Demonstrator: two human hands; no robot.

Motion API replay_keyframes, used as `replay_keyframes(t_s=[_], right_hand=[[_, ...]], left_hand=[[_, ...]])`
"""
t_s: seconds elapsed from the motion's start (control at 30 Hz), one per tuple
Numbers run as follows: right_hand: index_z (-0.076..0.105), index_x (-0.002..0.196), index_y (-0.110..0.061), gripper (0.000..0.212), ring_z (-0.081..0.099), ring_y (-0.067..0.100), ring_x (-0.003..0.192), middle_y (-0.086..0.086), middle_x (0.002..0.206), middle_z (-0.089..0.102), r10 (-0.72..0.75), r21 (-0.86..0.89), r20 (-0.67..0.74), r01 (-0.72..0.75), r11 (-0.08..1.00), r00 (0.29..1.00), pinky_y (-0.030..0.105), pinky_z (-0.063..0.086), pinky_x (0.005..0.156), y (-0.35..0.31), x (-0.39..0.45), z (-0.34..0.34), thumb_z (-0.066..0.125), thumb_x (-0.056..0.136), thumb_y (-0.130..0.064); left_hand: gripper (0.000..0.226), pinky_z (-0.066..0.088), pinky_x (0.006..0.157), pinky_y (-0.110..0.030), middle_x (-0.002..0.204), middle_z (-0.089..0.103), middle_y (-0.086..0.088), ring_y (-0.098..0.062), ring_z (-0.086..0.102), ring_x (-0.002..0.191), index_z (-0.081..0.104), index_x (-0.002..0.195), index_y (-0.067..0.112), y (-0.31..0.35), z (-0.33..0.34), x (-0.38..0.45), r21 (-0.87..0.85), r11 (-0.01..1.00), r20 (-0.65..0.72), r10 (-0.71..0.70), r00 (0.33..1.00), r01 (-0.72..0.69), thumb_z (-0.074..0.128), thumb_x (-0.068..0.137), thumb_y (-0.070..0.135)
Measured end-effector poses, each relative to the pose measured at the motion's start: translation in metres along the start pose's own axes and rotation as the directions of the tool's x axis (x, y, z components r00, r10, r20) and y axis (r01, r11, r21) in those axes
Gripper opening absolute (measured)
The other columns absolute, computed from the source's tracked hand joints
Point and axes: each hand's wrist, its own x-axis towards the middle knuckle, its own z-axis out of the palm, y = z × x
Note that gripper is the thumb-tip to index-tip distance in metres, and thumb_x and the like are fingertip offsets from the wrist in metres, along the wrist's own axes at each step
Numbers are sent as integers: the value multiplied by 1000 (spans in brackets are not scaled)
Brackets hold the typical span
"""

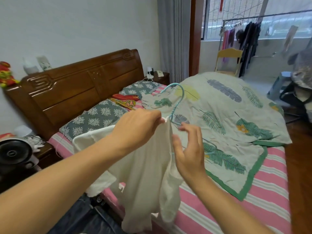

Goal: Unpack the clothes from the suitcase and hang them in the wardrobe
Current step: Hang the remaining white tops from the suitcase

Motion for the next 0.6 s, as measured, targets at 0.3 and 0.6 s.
replay_keyframes(t_s=[0.3,0.6], right_hand=[[69,104,-27,20,59,9,100,-12,100,70,105,-151,583,-19,988,806,51,18,121,58,-42,32,61,90,-14],[67,85,-6,35,59,31,75,8,87,65,-450,-203,601,671,714,661,40,53,62,79,84,-24,52,68,21]], left_hand=[[22,52,81,-37,92,75,4,-20,67,92,76,99,27,-61,-26,-22,-321,868,-61,-419,906,379,58,100,40],[34,53,55,-31,84,75,3,-24,72,72,69,106,27,-141,-14,-124,-62,998,17,-17,1000,18,47,100,52]])
